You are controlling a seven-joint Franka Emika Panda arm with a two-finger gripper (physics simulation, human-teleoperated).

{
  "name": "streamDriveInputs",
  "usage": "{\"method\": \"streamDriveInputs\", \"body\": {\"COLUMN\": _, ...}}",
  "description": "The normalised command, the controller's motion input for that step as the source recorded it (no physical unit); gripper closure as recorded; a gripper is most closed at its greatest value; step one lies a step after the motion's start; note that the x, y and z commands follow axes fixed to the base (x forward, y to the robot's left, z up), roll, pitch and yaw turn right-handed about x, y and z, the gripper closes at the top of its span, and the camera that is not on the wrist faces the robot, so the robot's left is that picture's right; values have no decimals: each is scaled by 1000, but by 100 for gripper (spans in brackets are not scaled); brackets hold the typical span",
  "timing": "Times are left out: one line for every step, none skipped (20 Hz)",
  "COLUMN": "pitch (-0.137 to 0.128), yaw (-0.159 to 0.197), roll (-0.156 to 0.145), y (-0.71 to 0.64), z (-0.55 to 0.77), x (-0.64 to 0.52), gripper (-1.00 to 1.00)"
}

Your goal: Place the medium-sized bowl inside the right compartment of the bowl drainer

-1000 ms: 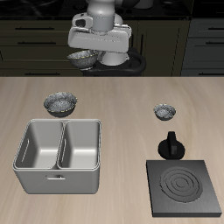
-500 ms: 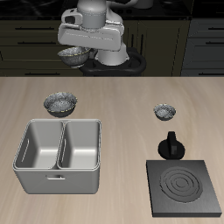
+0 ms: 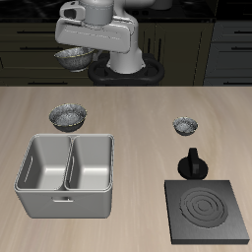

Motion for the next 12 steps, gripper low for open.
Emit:
{"method": "streamDriveInputs", "body": {"pitch": 135, "yaw": -14, "roll": 99, "y": -84, "z": 7, "x": 464, "gripper": 100}}
{"method": "streamDriveInputs", "body": {"pitch": 0, "yaw": 0, "roll": 0, "y": 31, "z": -2, "x": -43, "gripper": 100}}
{"method": "streamDriveInputs", "body": {"pitch": 62, "yaw": -26, "roll": -30, "y": -443, "z": 233, "x": 766, "gripper": 100}}
{"method": "streamDriveInputs", "body": {"pitch": 125, "yaw": -48, "roll": -45, "y": -408, "z": 57, "x": 511, "gripper": 100}}
{"method": "streamDriveInputs", "body": {"pitch": 0, "yaw": 0, "roll": 0, "y": 10, "z": 8, "x": -28, "gripper": 100}}
{"method": "streamDriveInputs", "body": {"pitch": 4, "yaw": 130, "roll": 44, "y": -341, "z": 158, "x": 784, "gripper": 100}}
{"method": "streamDriveInputs", "body": {"pitch": 86, "yaw": -37, "roll": -40, "y": -276, "z": -19, "x": 236, "gripper": 100}}
{"method": "streamDriveInputs", "body": {"pitch": 131, "yaw": -82, "roll": -1, "y": -363, "z": 17, "x": 679, "gripper": 100}}
{"method": "streamDriveInputs", "body": {"pitch": 65, "yaw": 86, "roll": -15, "y": -380, "z": -39, "x": 568, "gripper": 100}}
{"method": "streamDriveInputs", "body": {"pitch": 75, "yaw": -43, "roll": -85, "y": -281, "z": -12, "x": 461, "gripper": 100}}
{"method": "streamDriveInputs", "body": {"pitch": 55, "yaw": 67, "roll": 86, "y": -136, "z": -4, "x": 467, "gripper": 100}}
{"method": "streamDriveInputs", "body": {"pitch": 0, "yaw": 0, "roll": 0, "y": 16, "z": 3, "x": -38, "gripper": 100}}
